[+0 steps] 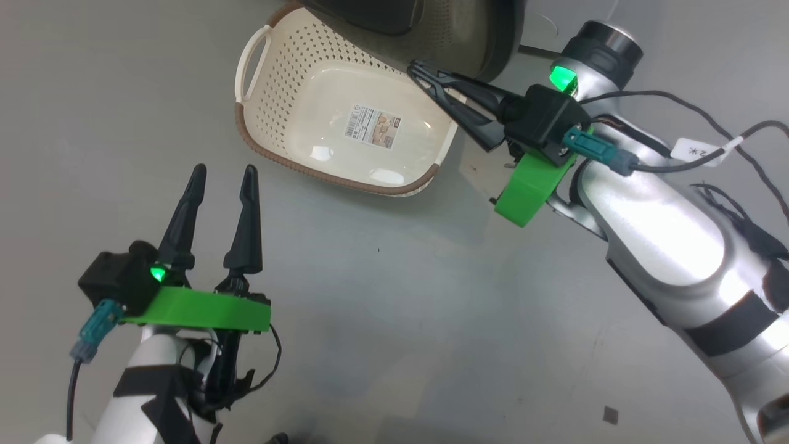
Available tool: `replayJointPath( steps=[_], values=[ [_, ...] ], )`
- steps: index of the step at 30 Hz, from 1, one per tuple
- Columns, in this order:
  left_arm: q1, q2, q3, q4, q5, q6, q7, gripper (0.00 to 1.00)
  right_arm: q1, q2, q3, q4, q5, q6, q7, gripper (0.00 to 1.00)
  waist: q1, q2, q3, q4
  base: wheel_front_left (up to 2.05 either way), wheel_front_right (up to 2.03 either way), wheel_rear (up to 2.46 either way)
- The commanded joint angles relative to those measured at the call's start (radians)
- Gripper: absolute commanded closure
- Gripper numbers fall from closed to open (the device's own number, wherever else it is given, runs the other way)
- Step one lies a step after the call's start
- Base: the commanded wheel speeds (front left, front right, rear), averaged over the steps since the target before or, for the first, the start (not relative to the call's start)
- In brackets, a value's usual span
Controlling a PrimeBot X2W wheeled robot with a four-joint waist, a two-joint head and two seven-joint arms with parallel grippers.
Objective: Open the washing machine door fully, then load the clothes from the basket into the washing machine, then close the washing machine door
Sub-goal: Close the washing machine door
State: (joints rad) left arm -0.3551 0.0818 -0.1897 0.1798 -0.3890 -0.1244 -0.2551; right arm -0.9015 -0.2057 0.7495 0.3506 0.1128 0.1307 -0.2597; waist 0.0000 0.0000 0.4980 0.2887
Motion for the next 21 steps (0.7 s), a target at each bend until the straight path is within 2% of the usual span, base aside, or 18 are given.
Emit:
replayJointPath(
  steps=[1,21],
  values=[
    [-0.021,0.018,0.035,-0.025,-0.009,-0.006,-0.007,0.0,-0.026,0.01,-0.015,-0.016,0.003,0.0,-0.002,1.0,0.0,0.0,0.005,0.001,0.0,0.0,0.0],
    [-0.056,0.017,0.027,-0.03,-0.005,-0.006,-0.007,0.0,-0.091,0.001,-0.147,0.045,-0.052,0.0,-0.002,1.0,0.0,0.0,0.072,0.002,0.0,0.0,0.0]
  ],
)
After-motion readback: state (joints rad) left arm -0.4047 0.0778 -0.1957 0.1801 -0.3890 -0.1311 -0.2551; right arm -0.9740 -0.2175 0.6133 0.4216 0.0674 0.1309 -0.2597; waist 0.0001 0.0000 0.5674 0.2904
